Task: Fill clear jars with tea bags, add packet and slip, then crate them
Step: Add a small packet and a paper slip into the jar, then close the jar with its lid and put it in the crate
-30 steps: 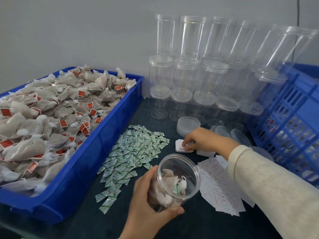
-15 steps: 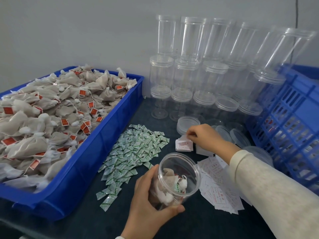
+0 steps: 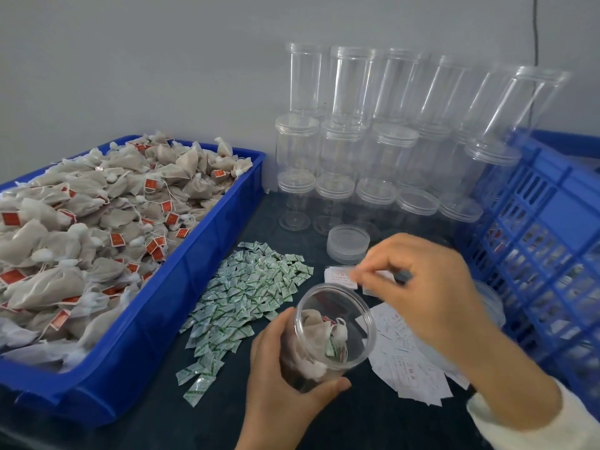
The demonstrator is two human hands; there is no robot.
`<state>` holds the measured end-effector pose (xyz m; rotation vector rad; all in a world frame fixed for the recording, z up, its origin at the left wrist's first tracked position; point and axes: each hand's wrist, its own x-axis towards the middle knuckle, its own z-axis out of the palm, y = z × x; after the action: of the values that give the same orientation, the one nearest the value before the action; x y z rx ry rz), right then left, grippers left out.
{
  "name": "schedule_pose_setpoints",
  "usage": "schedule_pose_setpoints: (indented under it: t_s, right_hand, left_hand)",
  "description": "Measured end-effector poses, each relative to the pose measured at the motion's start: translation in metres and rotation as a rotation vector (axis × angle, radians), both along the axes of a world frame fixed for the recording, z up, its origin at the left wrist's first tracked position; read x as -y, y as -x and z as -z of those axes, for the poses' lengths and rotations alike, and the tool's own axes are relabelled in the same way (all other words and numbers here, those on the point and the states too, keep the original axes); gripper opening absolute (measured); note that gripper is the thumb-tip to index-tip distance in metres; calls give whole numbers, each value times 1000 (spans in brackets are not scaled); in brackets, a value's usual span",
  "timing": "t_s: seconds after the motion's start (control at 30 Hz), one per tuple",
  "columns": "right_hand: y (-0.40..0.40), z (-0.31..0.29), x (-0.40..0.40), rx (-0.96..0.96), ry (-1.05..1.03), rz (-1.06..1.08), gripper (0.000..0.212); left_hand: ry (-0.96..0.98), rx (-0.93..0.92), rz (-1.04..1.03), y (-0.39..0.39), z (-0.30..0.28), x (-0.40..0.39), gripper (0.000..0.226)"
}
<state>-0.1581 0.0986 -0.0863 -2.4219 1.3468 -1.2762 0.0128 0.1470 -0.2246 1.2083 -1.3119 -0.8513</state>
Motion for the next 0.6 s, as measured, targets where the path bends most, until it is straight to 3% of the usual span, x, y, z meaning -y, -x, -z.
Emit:
schedule_pose_setpoints:
  t_s: [0.1, 0.2, 0.37, 0.5, 0.6]
  right_hand:
    - [-7, 12, -23, -181, 168, -14, 17]
    - [-11, 20, -32, -318, 178, -11, 13]
    - [-10, 16, -35, -412, -98, -77, 5]
    - [1, 7, -32, -492, -449, -149, 24]
    - [8, -3, -32, -490, -549, -202, 47]
  left_hand:
    - [56, 19, -41, 7, -2, 0, 103]
    - [90, 35, -55, 13, -2, 1, 104]
    - [215, 79, -59, 15, -10, 5, 102]
    - [272, 144, -58, 15, -14, 5, 98]
    - [234, 103, -38, 16, -13, 5, 100]
